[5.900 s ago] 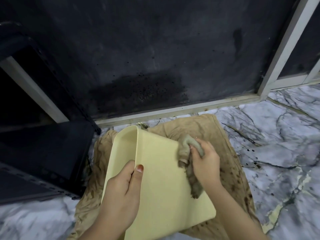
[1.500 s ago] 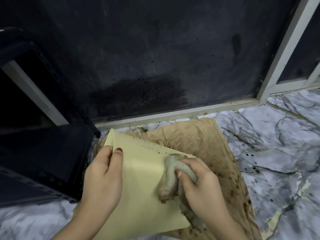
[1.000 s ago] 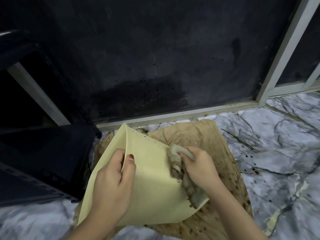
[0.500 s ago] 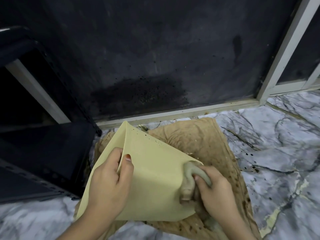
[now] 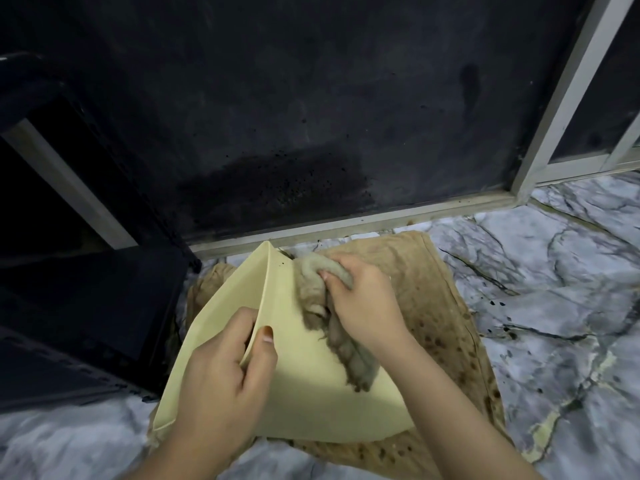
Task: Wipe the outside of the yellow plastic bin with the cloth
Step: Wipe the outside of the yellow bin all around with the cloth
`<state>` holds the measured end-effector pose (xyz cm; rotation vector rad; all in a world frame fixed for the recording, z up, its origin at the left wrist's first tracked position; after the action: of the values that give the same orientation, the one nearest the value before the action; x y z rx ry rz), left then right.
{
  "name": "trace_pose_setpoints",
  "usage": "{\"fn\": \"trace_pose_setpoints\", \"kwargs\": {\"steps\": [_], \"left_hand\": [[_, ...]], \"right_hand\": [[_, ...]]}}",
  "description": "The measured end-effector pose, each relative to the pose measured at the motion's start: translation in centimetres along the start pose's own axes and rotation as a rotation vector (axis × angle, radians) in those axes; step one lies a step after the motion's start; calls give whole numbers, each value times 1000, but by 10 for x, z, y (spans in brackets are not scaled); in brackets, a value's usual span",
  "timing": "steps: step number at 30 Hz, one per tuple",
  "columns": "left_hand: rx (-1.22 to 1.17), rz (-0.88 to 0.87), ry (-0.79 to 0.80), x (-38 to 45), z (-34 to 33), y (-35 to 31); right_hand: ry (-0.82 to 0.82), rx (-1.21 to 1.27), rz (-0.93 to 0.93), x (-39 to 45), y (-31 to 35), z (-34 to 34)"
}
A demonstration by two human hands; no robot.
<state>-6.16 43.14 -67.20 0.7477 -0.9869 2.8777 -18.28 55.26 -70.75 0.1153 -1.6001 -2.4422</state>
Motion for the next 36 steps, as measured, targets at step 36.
{"fn": "trace_pose_setpoints", "kwargs": {"steps": [36], "left_hand": [[-48, 40, -48, 10, 17, 9]], "right_hand": [[-191, 194, 195, -17, 20, -1]]}}
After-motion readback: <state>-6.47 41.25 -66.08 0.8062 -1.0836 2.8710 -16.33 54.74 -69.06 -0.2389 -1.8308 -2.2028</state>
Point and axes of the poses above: each hand's wrist, its own x-axis towards the middle knuckle, its own z-axis out of the back of the hand, y = z × x, the point moved 5 cm from there along x, towards the middle knuckle, and after that the axes turned 7 degrees about -z, right-handed, at the moved point
